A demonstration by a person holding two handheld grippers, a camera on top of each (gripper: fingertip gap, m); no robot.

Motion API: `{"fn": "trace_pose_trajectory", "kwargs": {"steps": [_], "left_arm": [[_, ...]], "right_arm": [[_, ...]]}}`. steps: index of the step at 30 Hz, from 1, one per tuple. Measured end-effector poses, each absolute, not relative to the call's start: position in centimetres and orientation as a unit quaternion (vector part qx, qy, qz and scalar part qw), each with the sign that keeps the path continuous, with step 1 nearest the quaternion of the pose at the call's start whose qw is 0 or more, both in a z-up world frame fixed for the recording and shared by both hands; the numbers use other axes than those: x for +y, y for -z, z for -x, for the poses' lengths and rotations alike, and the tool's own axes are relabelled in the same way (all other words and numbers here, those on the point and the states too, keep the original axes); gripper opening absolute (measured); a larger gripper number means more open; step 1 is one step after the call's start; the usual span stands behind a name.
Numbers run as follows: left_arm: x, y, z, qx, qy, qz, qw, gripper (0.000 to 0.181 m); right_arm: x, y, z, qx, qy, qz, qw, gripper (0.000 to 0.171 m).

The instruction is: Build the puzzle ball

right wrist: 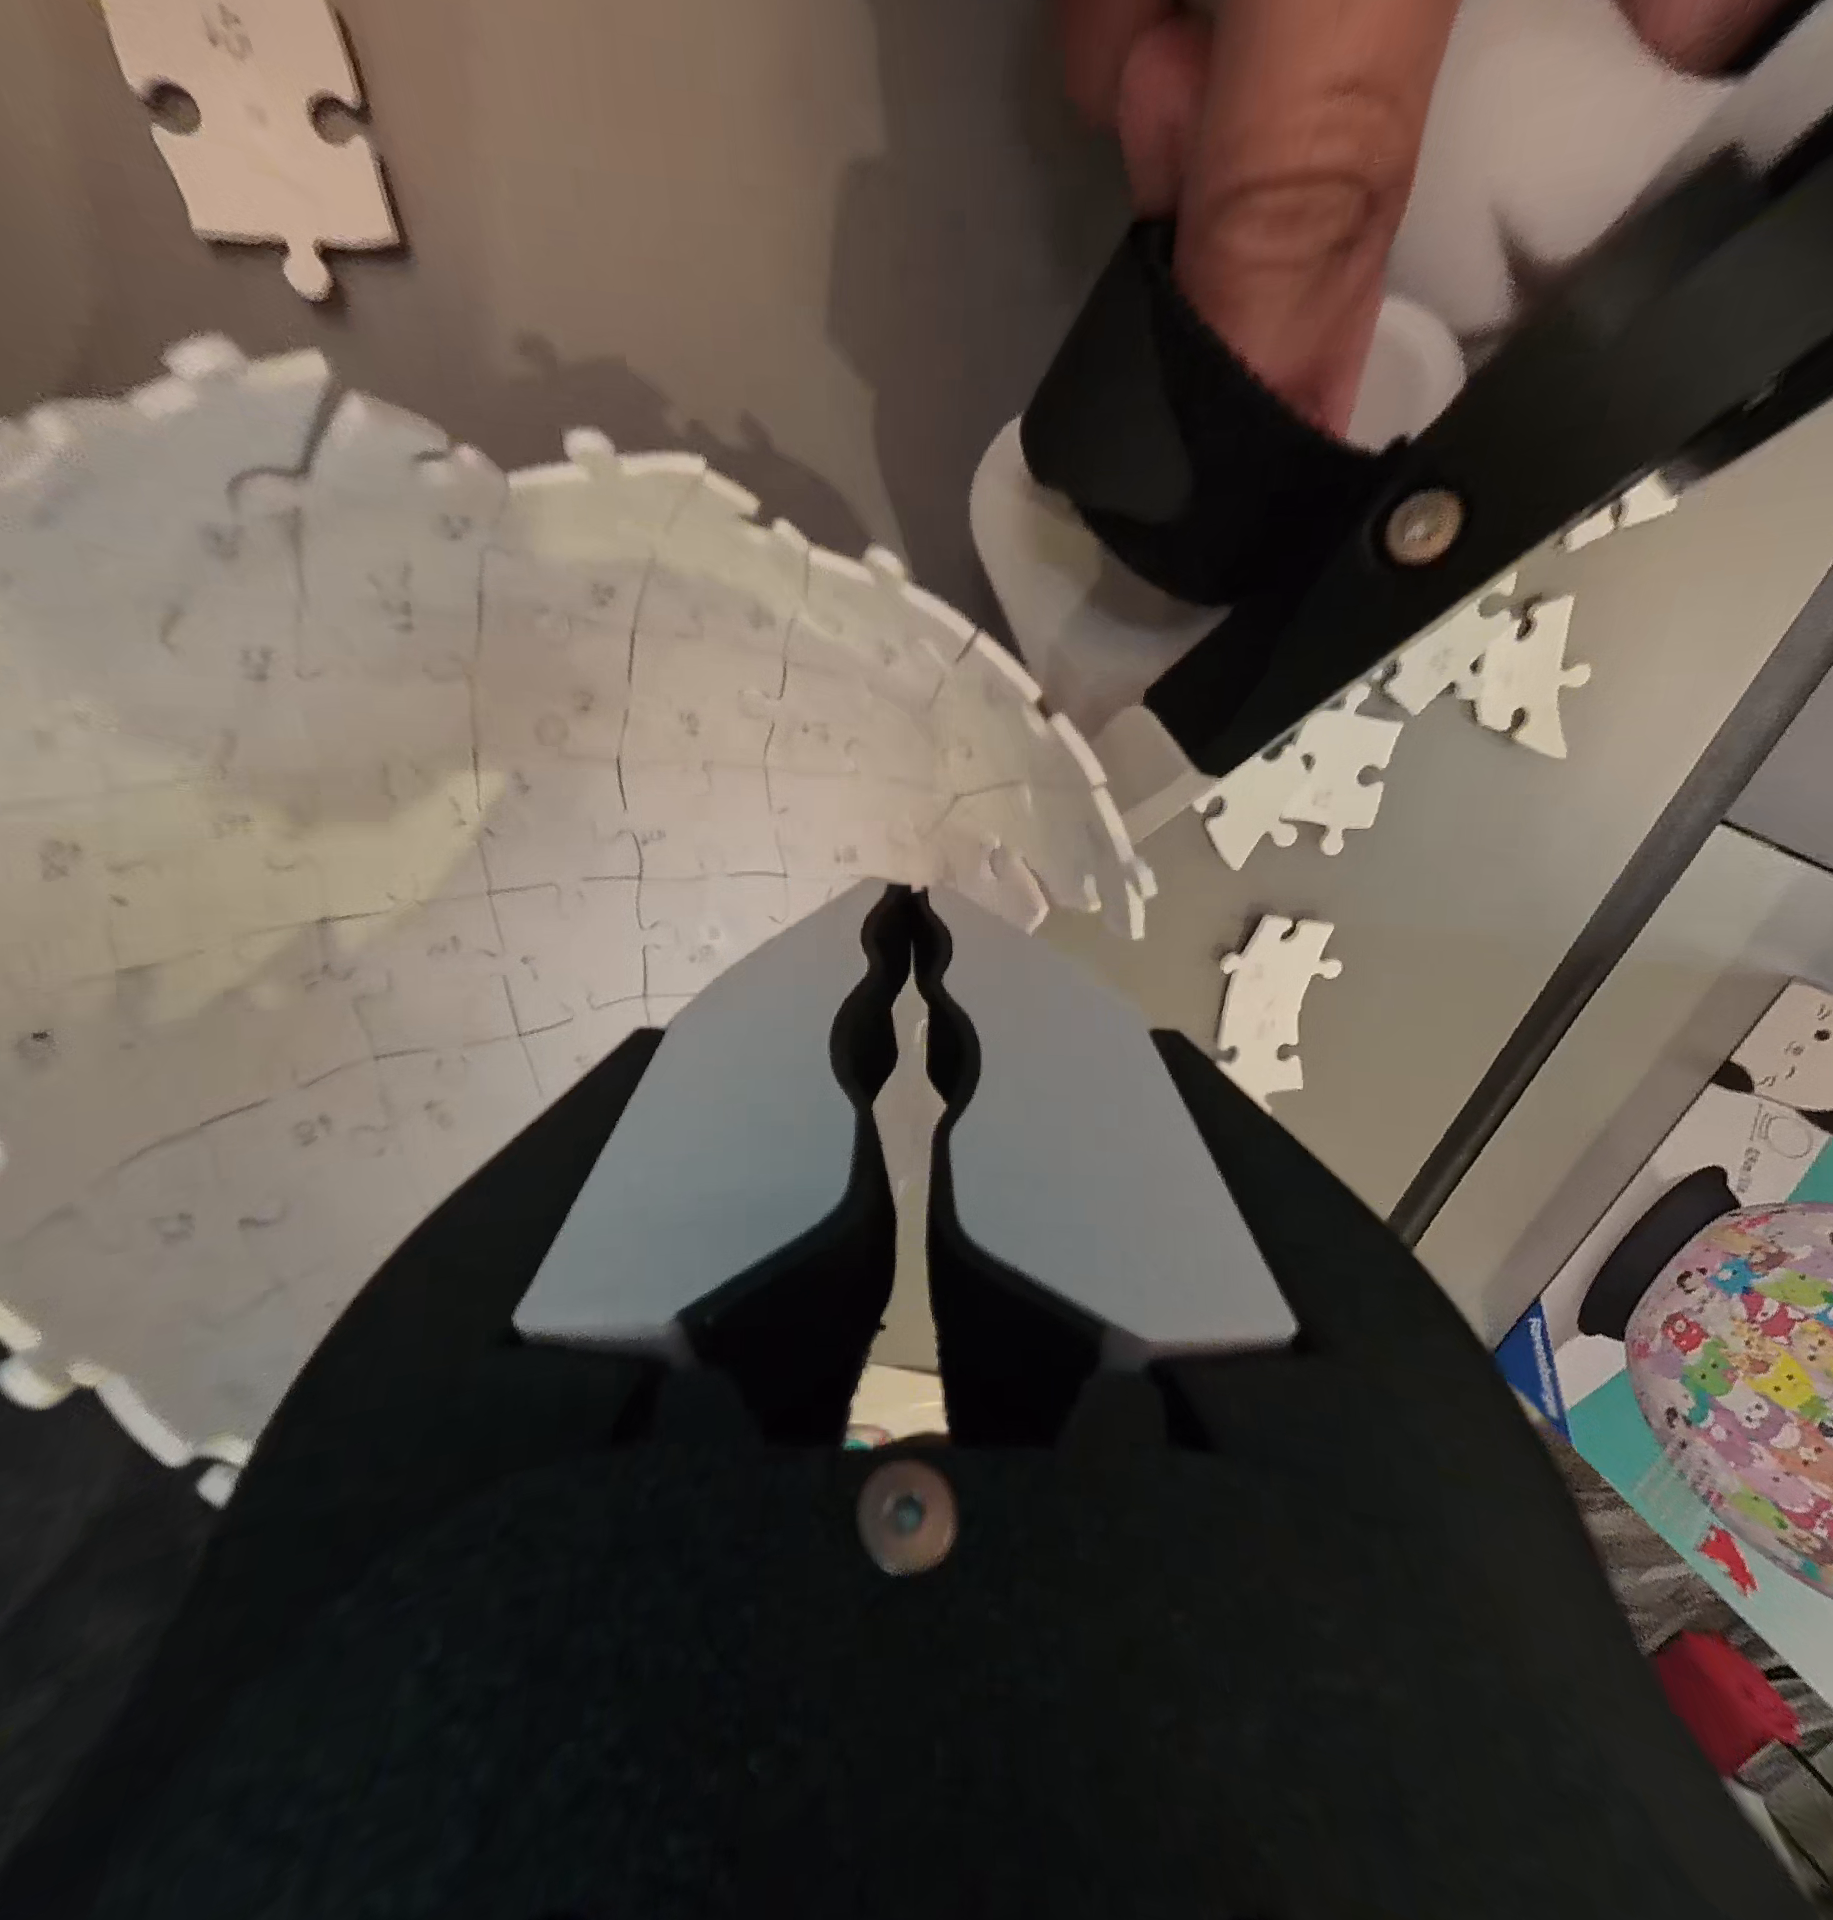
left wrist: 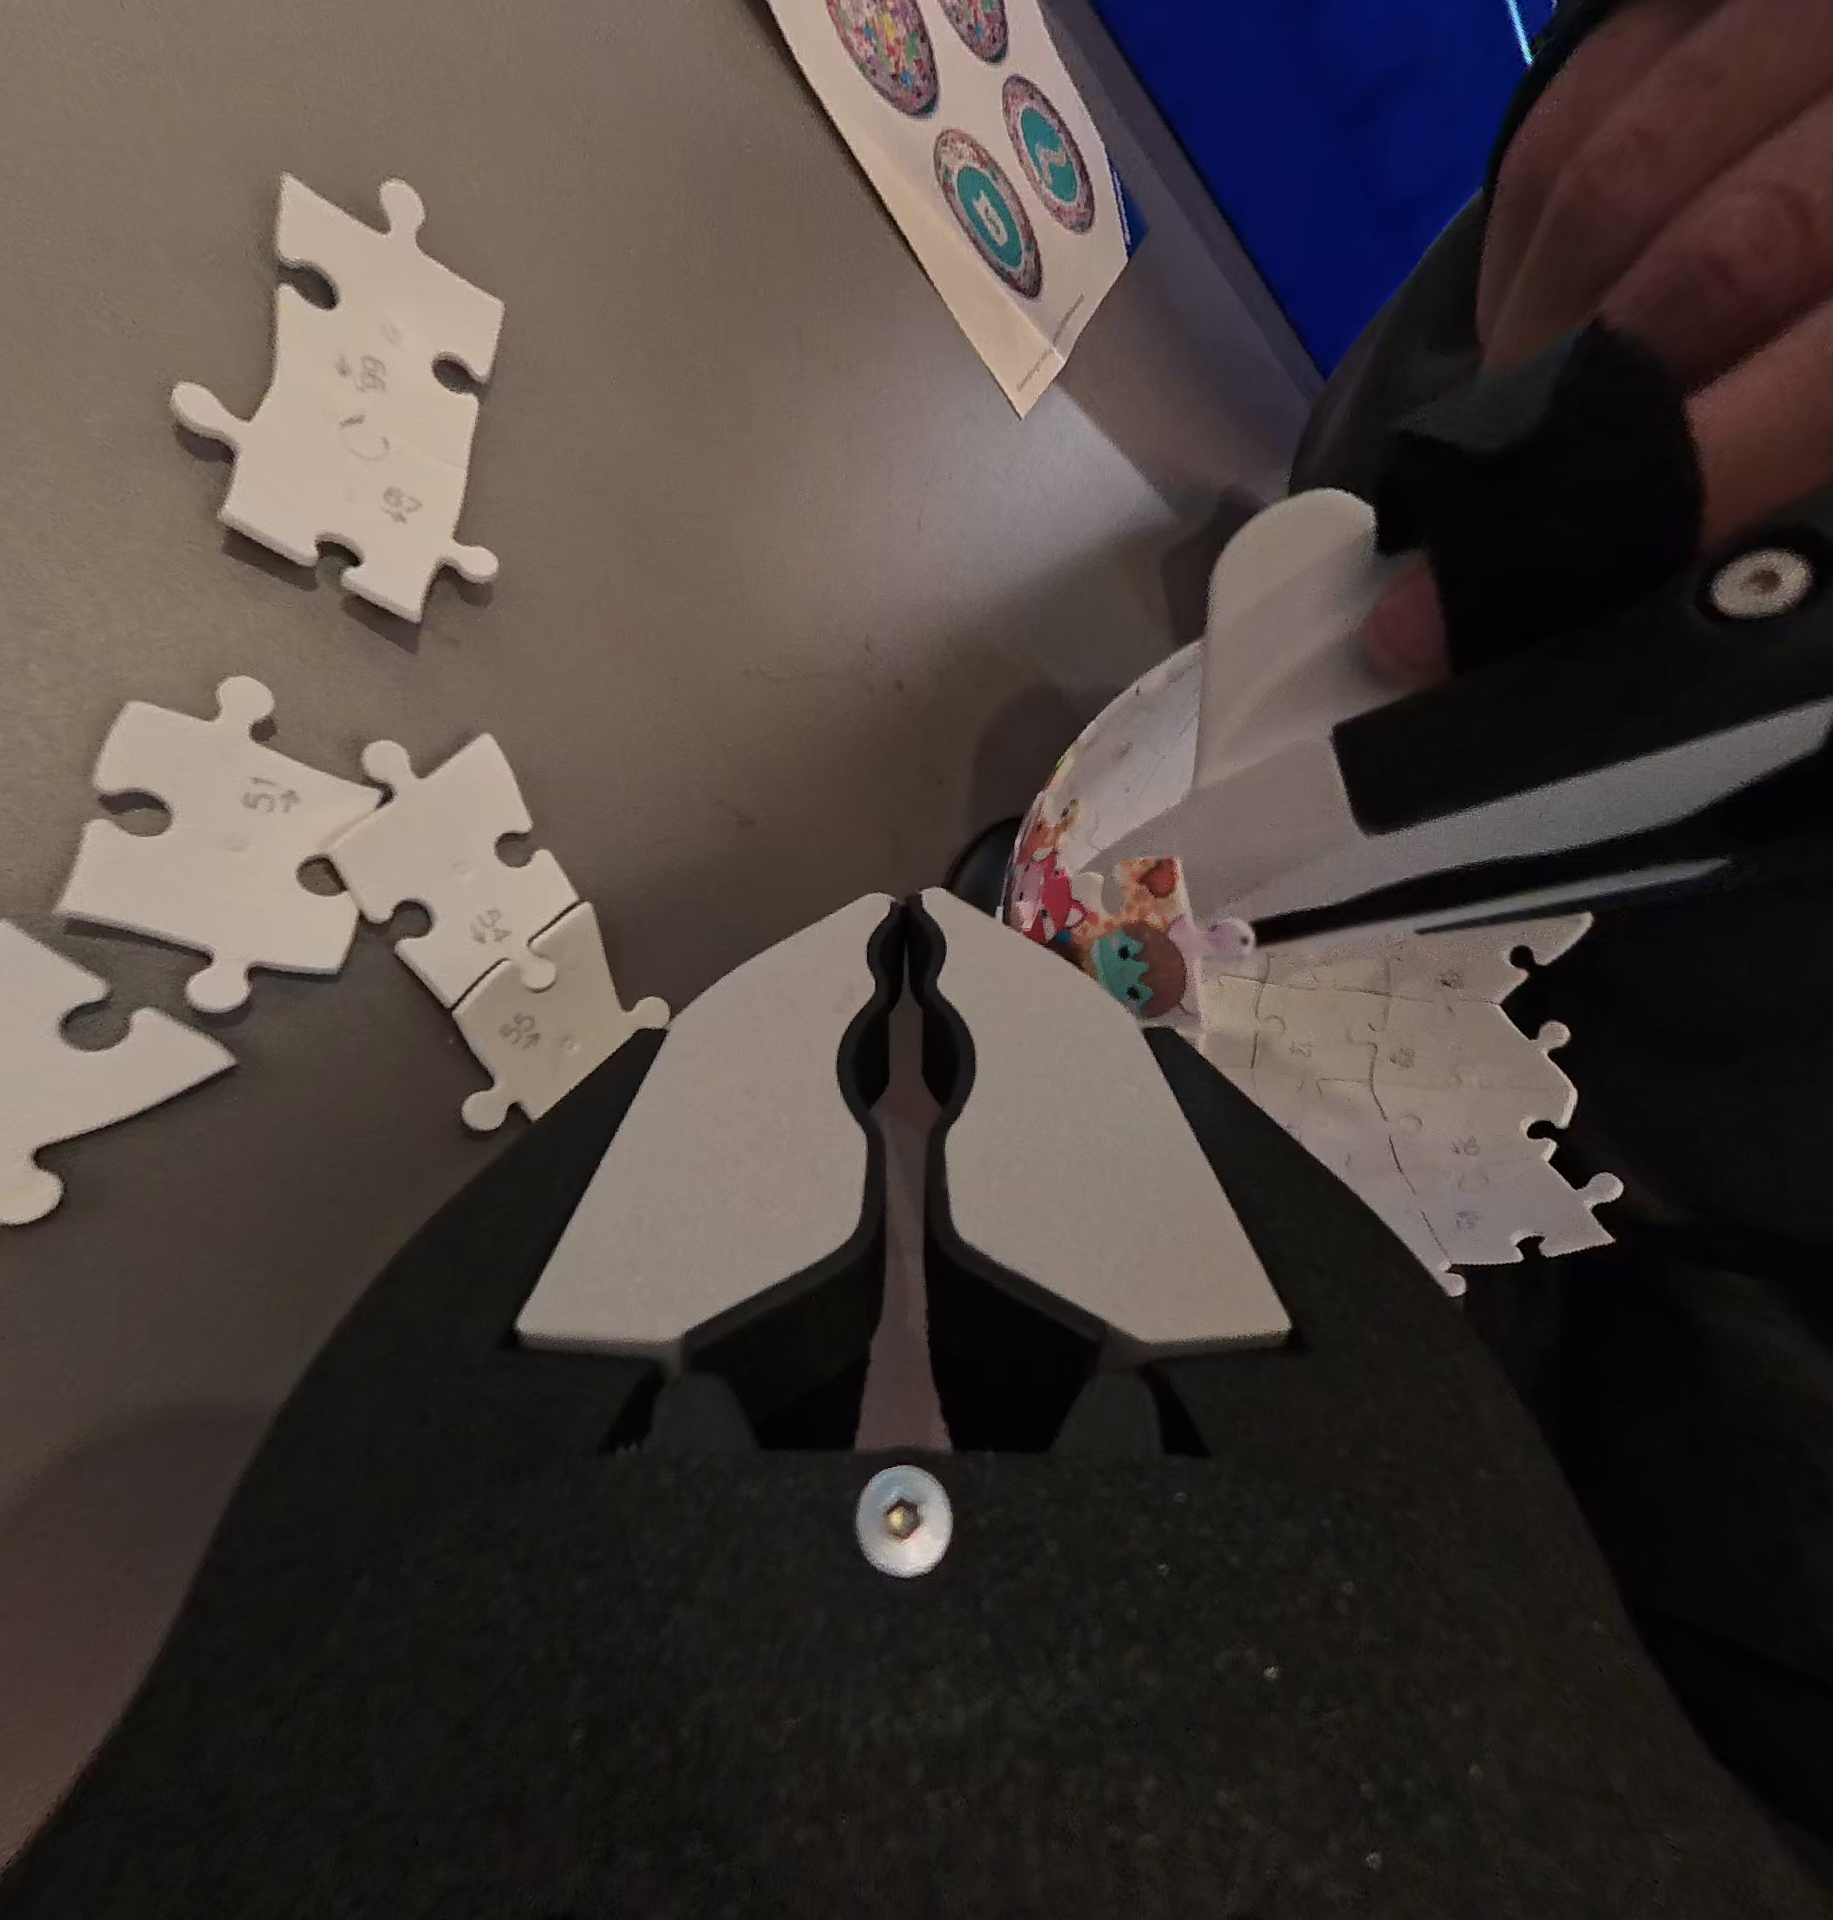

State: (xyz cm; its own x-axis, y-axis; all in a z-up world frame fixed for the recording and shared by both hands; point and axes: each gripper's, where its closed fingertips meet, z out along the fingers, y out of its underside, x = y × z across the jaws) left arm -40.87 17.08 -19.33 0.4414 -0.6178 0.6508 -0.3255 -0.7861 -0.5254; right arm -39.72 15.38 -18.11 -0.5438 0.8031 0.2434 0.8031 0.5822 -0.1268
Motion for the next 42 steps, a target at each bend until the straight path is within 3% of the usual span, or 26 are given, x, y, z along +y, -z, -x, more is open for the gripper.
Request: {"fn": "trace_pose_trajectory", "kwargs": {"steps": [9, 17, 42], "left_arm": [[17.6, 17.7, 41.1, 0.31, 0.455, 0.811, 0.198, 0.0], [17.6, 17.9, 40.5, 0.324, 0.457, 0.805, 0.199, 0.0], [17.3, 19.4, 40.0, 0.33, 0.457, 0.809, 0.167, 0.0]], "right_arm": [[17.0, 15.2, 39.6, -0.843, -0.045, 0.507, 0.171, 0.0], [15.8, 17.0, 40.0, -0.852, -0.061, 0.503, 0.13, 0.0], [15.3, 18.3, 39.9, -0.867, -0.038, 0.482, 0.118, 0.0]]}}
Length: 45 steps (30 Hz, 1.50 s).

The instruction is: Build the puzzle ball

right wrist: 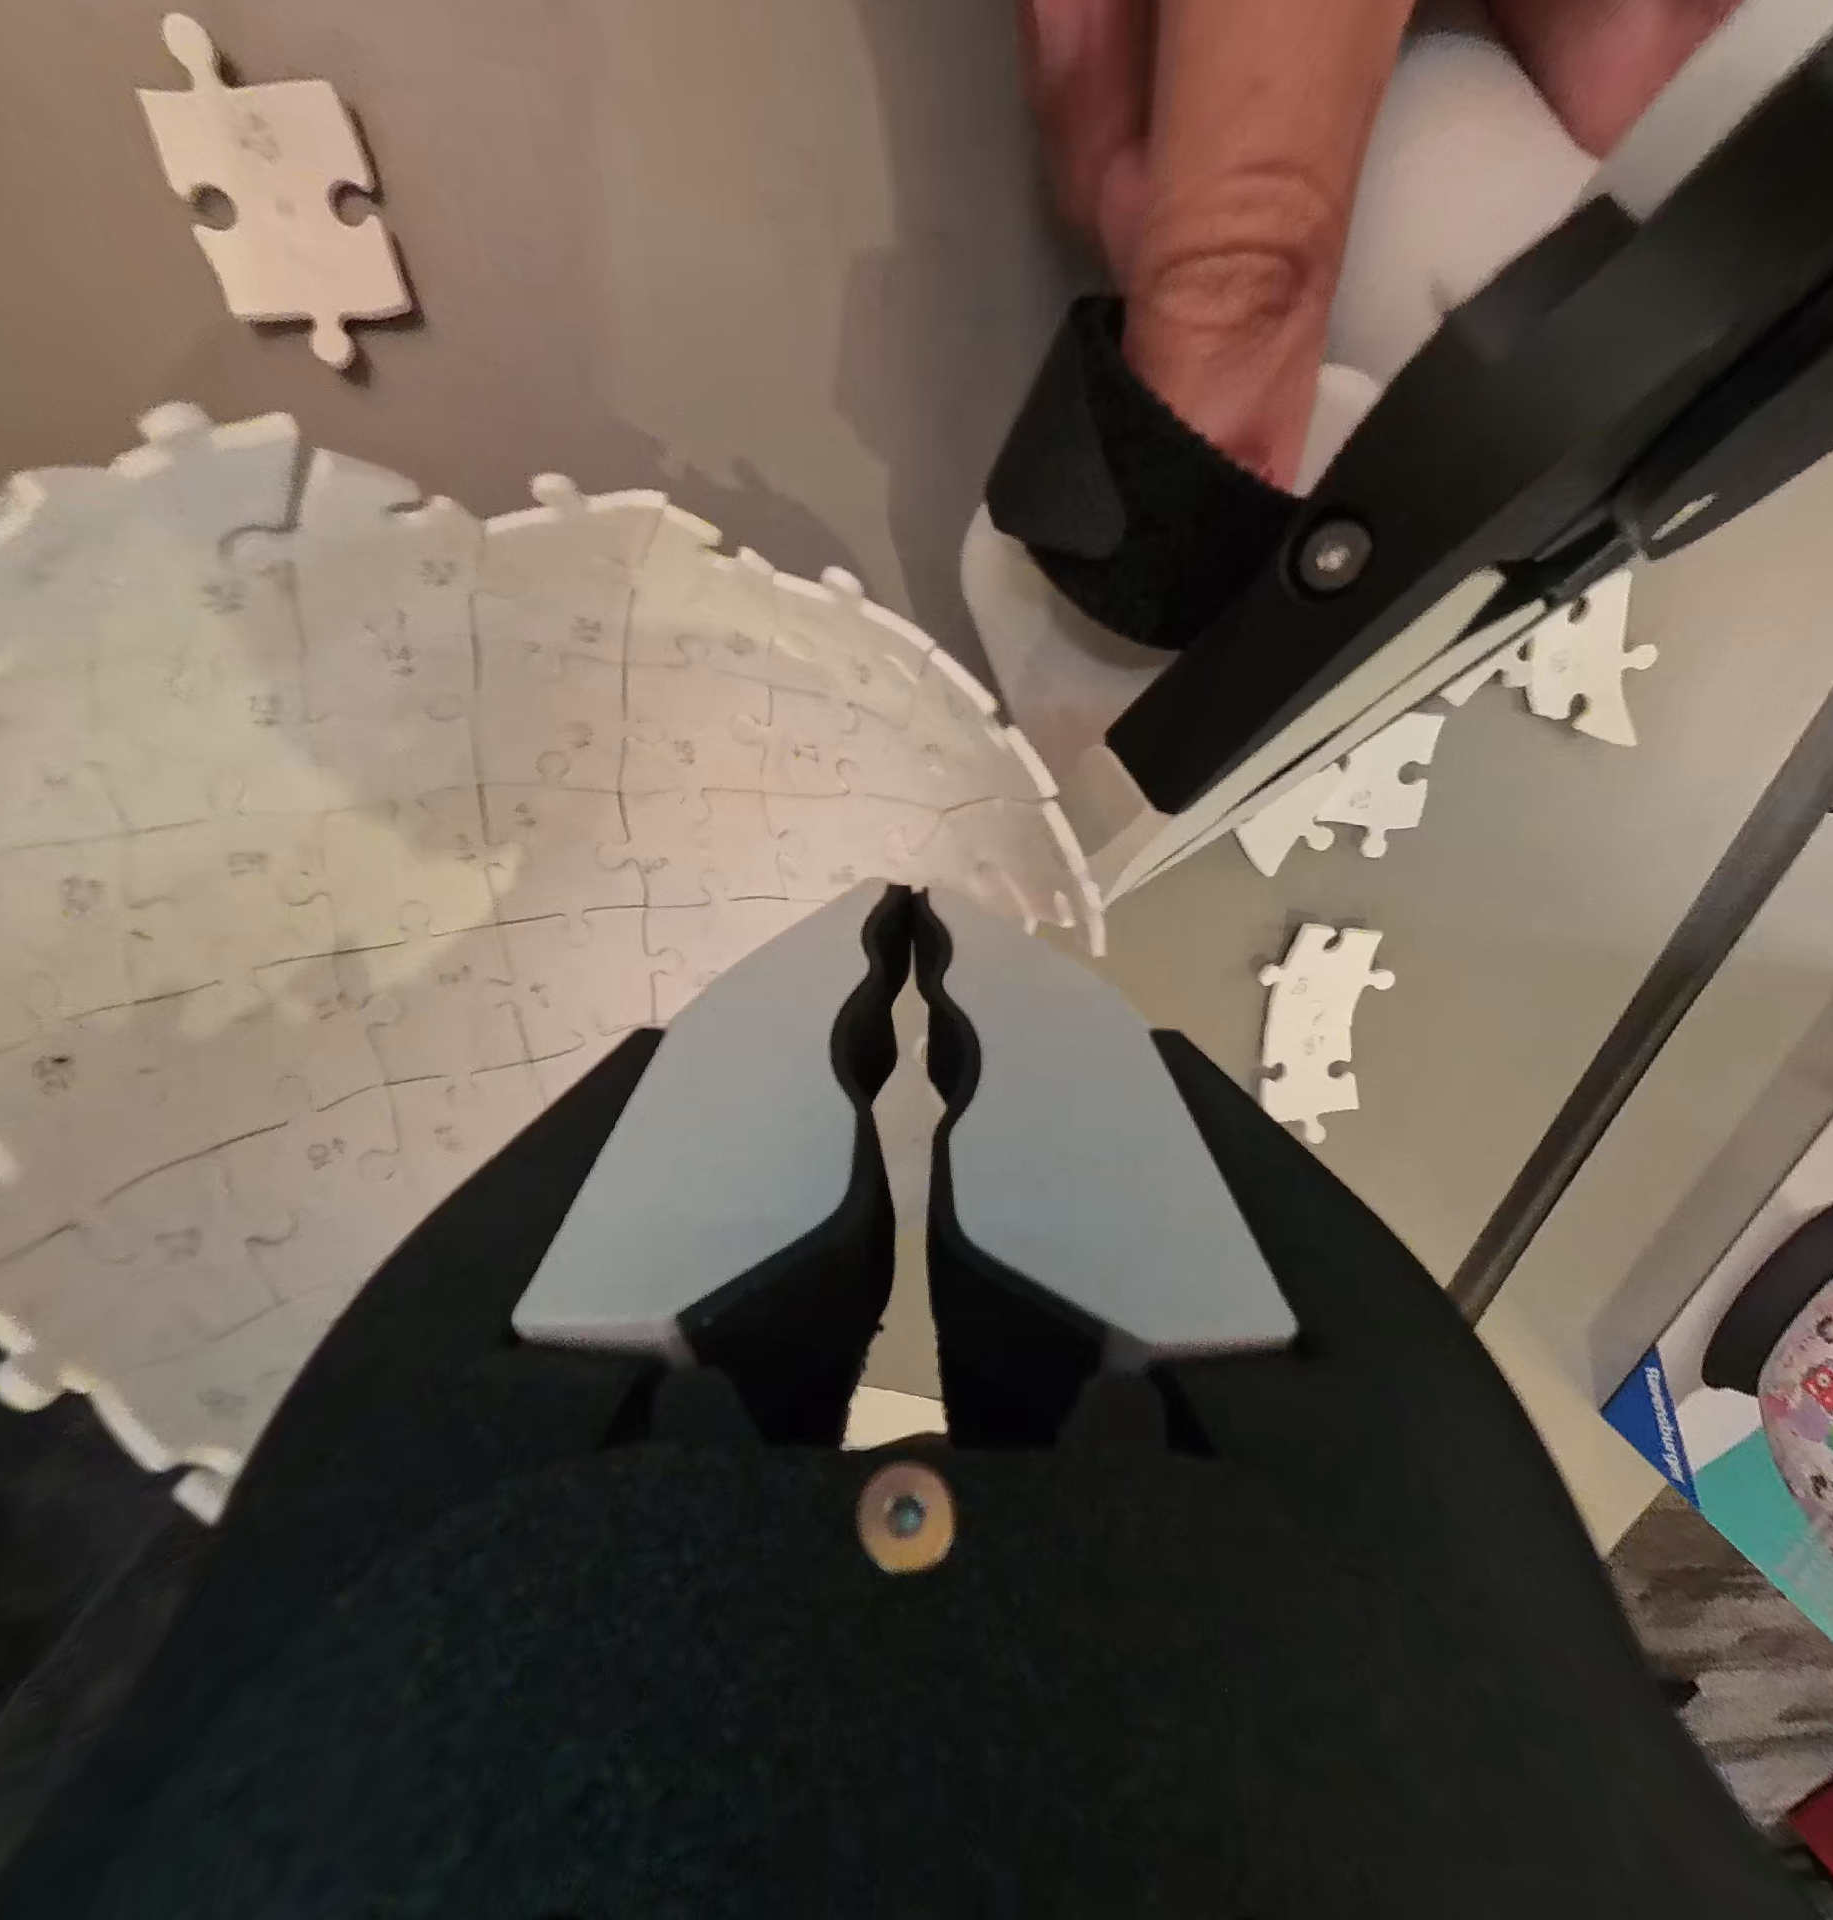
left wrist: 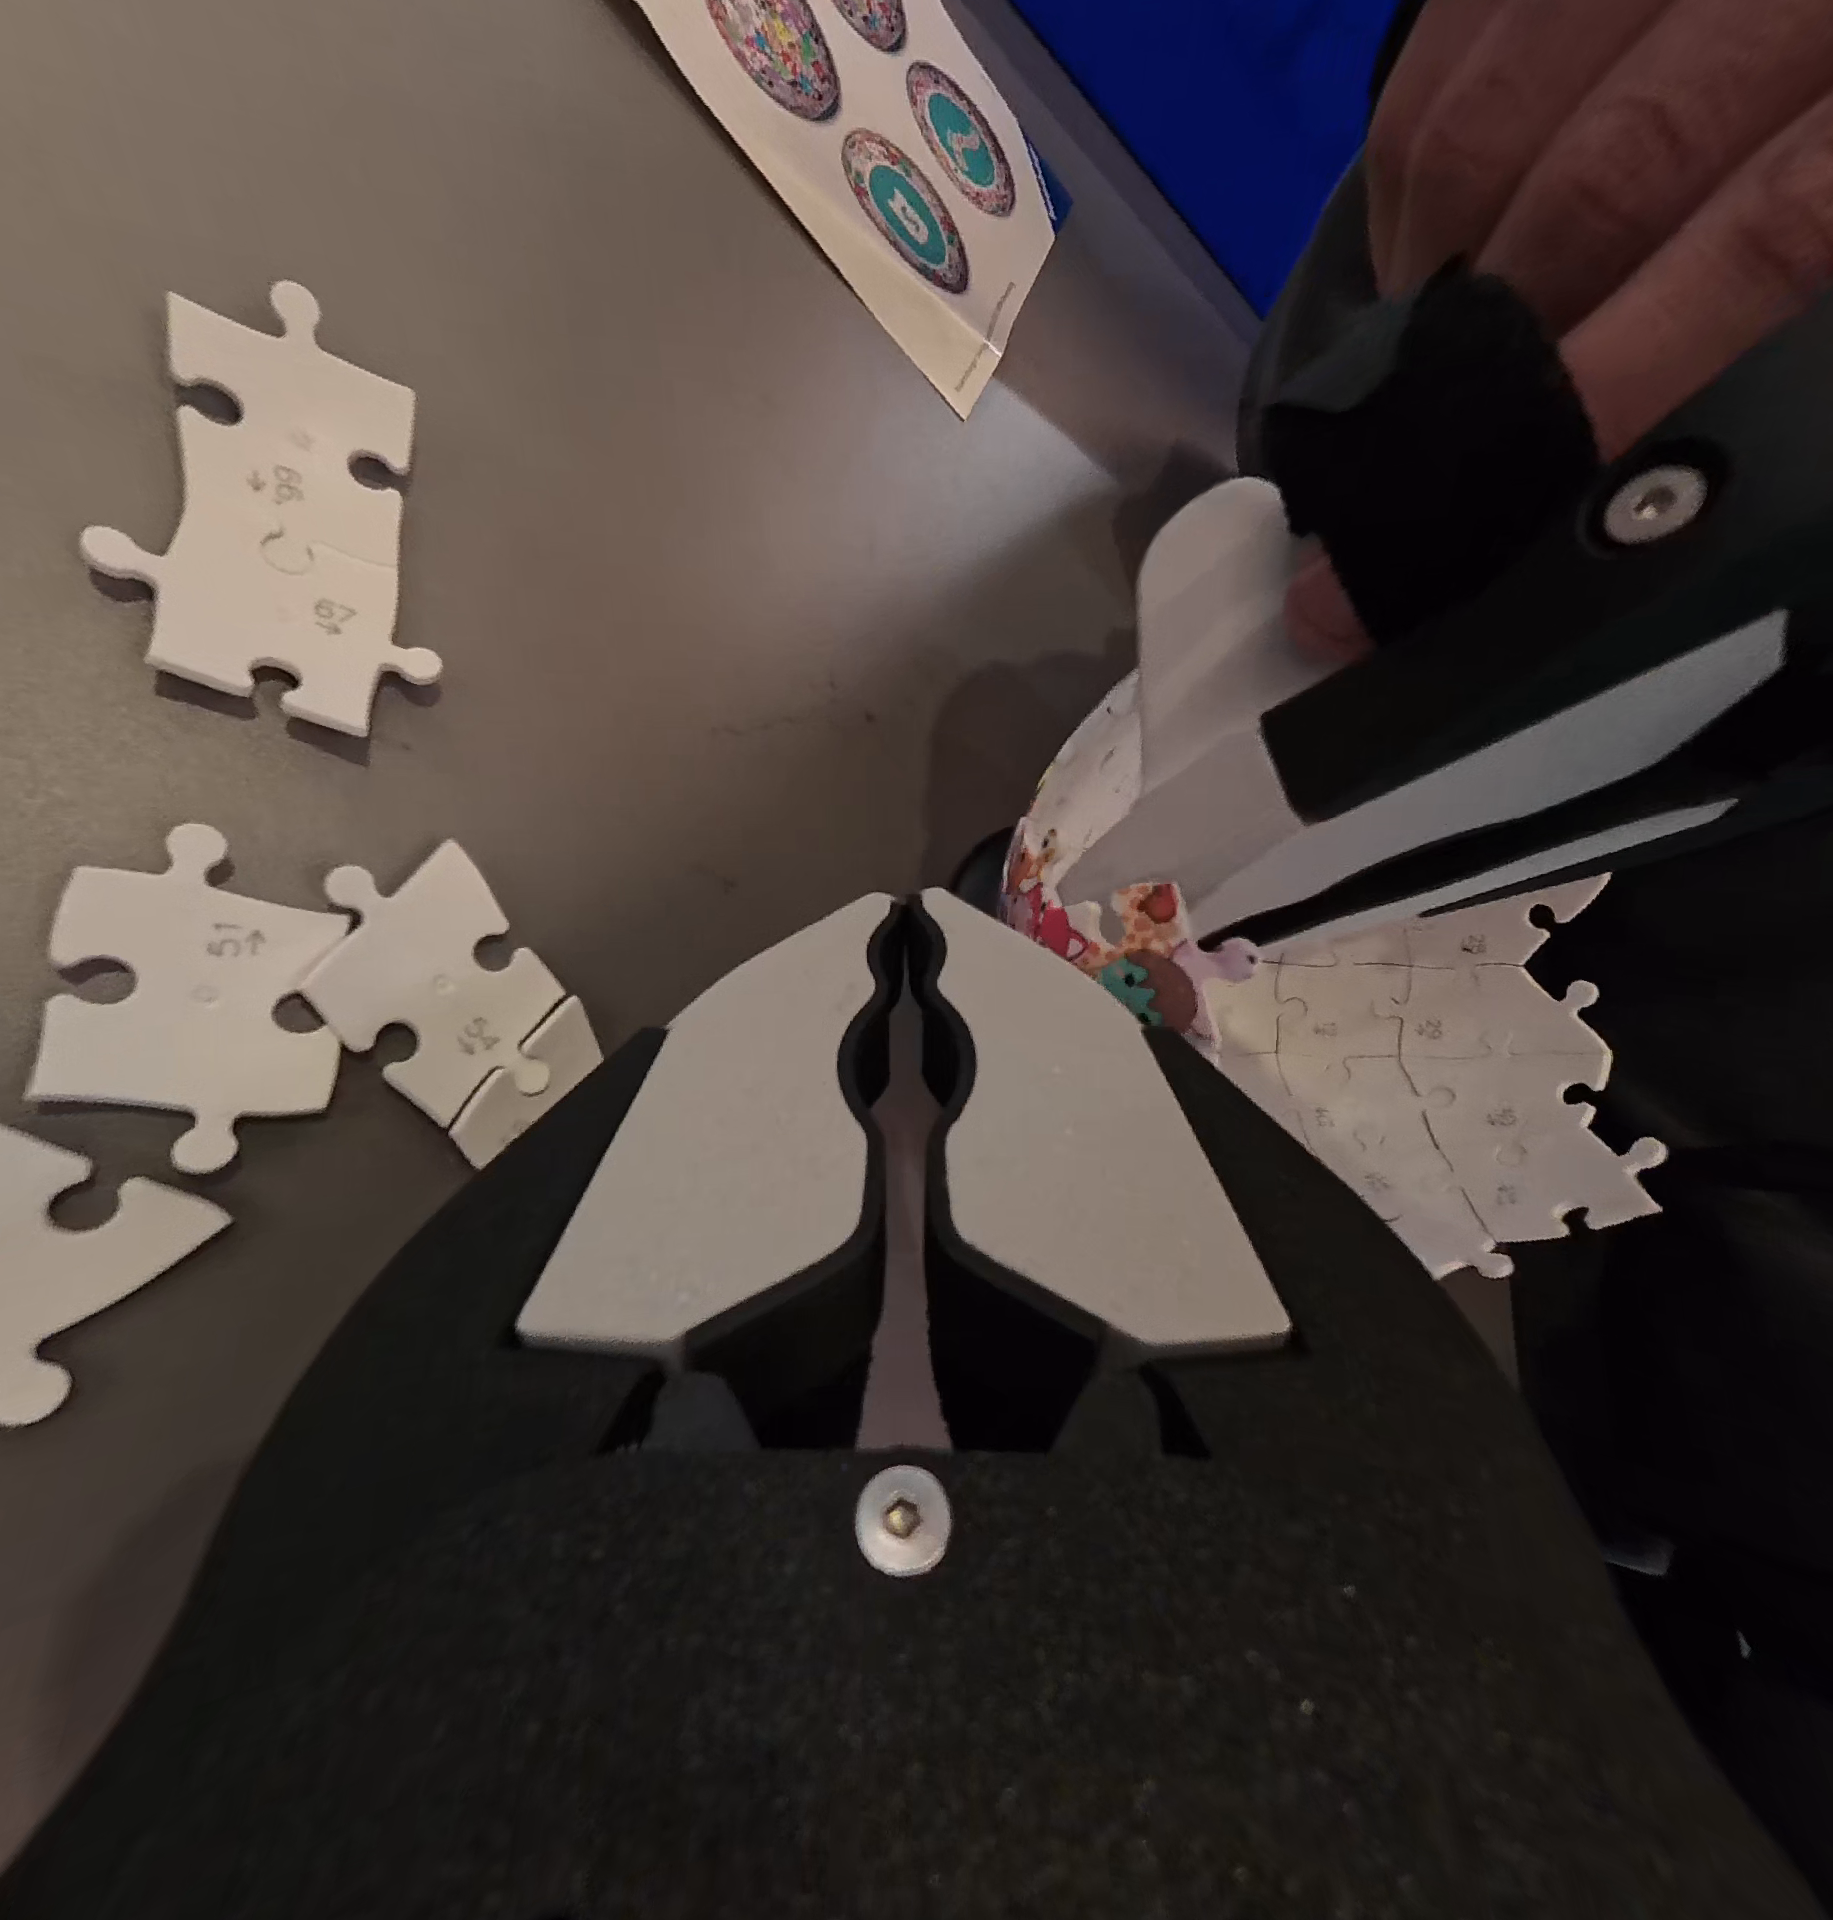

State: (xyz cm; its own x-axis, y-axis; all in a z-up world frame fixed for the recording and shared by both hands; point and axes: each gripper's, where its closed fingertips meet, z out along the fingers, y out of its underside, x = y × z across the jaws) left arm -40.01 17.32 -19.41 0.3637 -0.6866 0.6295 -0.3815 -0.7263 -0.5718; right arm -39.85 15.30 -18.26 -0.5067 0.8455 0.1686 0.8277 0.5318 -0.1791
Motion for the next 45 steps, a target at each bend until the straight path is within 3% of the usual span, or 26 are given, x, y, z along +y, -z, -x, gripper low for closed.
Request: {"fn": "trace_pose_trajectory", "kwargs": {"steps": [23, 31, 45], "left_arm": [[17.4, 20.3, 39.5, 0.329, 0.446, 0.817, 0.158, 0.0], [17.0, 19.4, 41.3, 0.305, 0.454, 0.821, 0.165, 0.0], [16.7, 20.7, 40.0, 0.317, 0.447, 0.825, 0.139, 0.0]], "right_arm": [[14.7, 18.9, 40.5, -0.881, -0.029, 0.455, 0.125, 0.0], [12.9, 16.4, 39.4, -0.855, -0.128, 0.502, 0.029, 0.0], [13.8, 20.2, 40.2, -0.861, -0.015, 0.509, 0.021, 0.0]]}}
